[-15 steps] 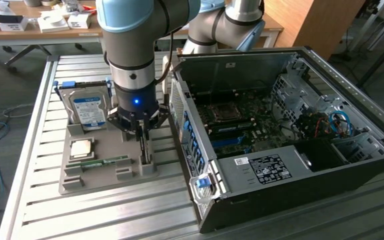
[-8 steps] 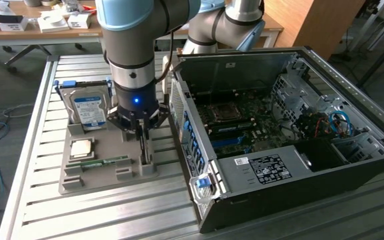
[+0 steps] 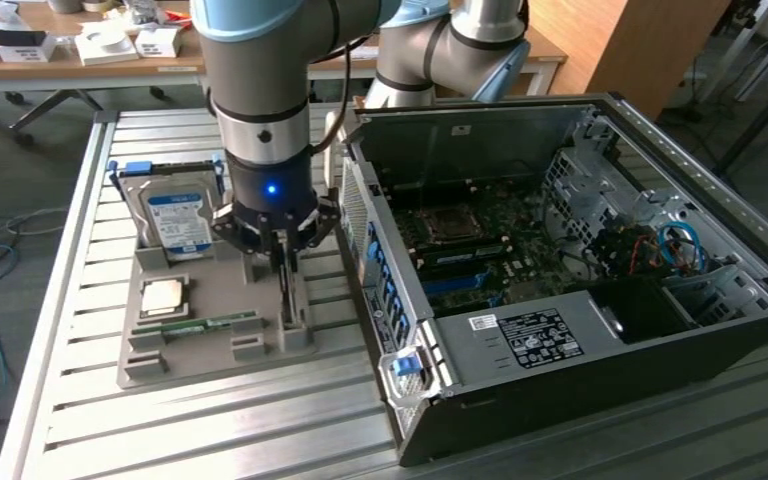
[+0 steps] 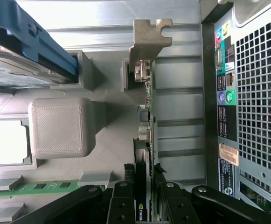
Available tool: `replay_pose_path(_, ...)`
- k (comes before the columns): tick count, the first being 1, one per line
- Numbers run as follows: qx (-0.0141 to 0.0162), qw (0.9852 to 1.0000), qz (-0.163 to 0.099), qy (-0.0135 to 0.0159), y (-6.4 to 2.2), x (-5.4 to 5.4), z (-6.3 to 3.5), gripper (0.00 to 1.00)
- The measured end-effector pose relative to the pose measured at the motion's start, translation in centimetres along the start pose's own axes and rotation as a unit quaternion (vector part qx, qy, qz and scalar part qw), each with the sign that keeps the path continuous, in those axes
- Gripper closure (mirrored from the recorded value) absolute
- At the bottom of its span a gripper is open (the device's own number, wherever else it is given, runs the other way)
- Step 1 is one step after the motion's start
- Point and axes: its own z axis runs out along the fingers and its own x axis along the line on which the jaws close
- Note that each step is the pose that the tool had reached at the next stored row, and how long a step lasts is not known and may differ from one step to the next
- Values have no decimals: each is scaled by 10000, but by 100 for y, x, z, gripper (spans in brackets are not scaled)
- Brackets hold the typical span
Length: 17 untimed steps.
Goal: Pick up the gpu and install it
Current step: 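Pick up the gpu and move the gpu toward the slot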
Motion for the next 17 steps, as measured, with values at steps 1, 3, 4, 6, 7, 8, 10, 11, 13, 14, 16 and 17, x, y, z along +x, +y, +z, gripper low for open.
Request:
replay_pose_path(1, 0, 10000, 0, 0, 1, -1, -24, 73)
replay_pose_path(3, 0, 10000, 0, 0, 2, -2, -71, 73)
replay_pose_path(4, 0, 10000, 0, 0, 2, -3, -95, 73)
replay_pose_path(6, 0, 10000, 0, -1, 3, -4, -142, 73)
replay_pose_path(7, 0, 10000, 0, 0, 4, -5, -164, 73)
replay_pose_path(8, 0, 10000, 0, 0, 4, -5, -187, 73)
replay_pose_path(10, 0, 10000, 0, 0, 5, -7, -237, 73)
replay_pose_path(11, 0, 10000, 0, 0, 6, -8, -262, 73)
replay_pose_path(13, 0, 10000, 0, 0, 7, -9, -314, 73)
replay_pose_path(14, 0, 10000, 0, 0, 8, -10, -340, 73)
replay_pose_path(16, 0, 10000, 0, 0, 9, -12, -393, 73)
replay_pose_path(17, 0, 10000, 0, 0, 10, -12, -419, 73)
